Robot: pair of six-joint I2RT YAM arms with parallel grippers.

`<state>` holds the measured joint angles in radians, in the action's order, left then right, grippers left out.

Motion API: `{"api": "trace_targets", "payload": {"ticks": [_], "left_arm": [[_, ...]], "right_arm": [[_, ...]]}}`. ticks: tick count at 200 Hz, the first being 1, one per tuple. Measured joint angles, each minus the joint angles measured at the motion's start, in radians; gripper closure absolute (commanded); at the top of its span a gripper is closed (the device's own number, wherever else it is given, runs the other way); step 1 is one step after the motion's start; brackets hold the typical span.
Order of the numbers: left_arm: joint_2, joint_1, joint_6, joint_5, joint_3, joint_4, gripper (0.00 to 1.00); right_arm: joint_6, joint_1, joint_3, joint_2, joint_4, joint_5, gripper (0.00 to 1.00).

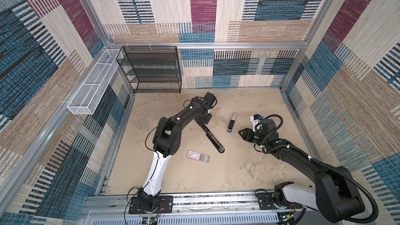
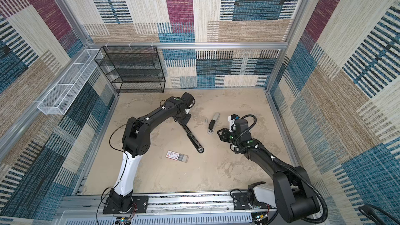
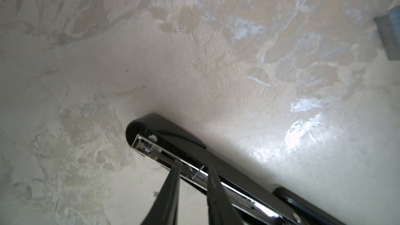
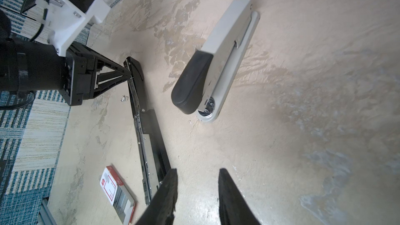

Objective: Load the staples into the stapler

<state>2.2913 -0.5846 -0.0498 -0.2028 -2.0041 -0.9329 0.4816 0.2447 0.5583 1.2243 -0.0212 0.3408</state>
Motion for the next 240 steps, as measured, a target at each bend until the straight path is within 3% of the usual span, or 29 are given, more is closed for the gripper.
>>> {"api": "trace_targets", "payload": {"ticks": [65, 150, 240], "left_arm": [[0.005, 0.0, 0.02, 0.026, 0.021, -0.023, 0.72], [0.028, -0.002, 0.027, 0.033, 0.01, -0.021, 1.0], [-0.038, 0.008, 0.034, 0.053, -0.031, -0.051, 1.0]], "right_arm": [[0.0, 0.0, 0.0, 0.002, 0.0, 0.004, 0.64], [0.0, 0.0, 0.0, -0.007, 0.0, 0.006, 0.64], [0.008, 0.0, -0.014, -0.013, 0.001, 0.007, 0.64]]}}
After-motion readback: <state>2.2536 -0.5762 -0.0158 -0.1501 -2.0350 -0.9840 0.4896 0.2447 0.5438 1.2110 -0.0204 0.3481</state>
